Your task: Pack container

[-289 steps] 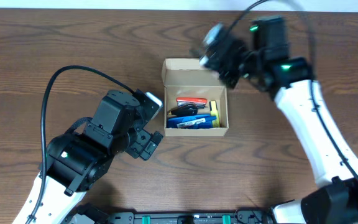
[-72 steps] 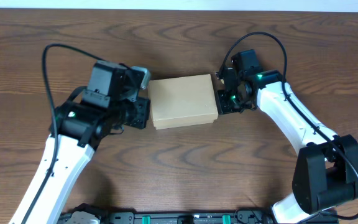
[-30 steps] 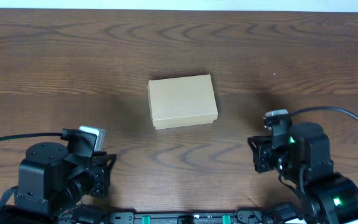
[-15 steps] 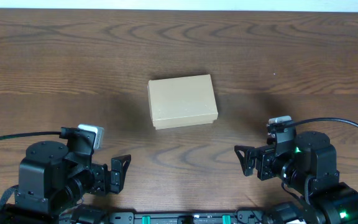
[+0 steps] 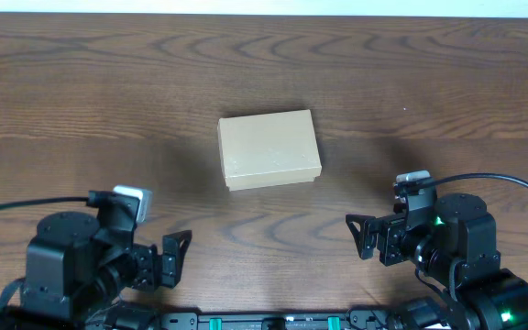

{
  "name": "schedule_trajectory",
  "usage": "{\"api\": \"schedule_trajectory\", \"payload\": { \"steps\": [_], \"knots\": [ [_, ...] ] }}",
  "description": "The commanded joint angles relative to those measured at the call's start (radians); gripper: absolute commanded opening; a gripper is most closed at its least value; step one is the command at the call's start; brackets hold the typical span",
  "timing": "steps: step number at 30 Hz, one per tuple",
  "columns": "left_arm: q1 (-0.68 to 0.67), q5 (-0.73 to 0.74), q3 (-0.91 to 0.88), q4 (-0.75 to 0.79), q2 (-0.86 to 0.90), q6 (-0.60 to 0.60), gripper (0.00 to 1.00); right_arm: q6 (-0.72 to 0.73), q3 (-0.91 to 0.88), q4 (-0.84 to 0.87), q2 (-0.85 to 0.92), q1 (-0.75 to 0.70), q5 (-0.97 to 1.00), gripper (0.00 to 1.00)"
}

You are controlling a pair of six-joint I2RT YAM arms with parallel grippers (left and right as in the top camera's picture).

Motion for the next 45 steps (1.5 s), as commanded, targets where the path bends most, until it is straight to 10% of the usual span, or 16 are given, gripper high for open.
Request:
{"api": "schedule_trajectory", "payload": {
  "steps": [1, 20, 45],
  "knots": [
    [0.028, -0.112, -0.014, 0.014, -0.058, 0.026, 0.95, 0.005, -0.001, -0.003, 0.000, 0.006, -0.007, 0.99],
    [0.174, -0.108, -0.812, 0.581, -0.644, 0.188, 0.95, 0.005, -0.001, -0.003, 0.000, 0.006, -0.007, 0.99],
    [0.175, -0.047, -1.030, 0.801, -0.644, 0.159, 0.95, 0.005, -0.001, -0.003, 0.000, 0.006, -0.007, 0.99]
  ]
}}
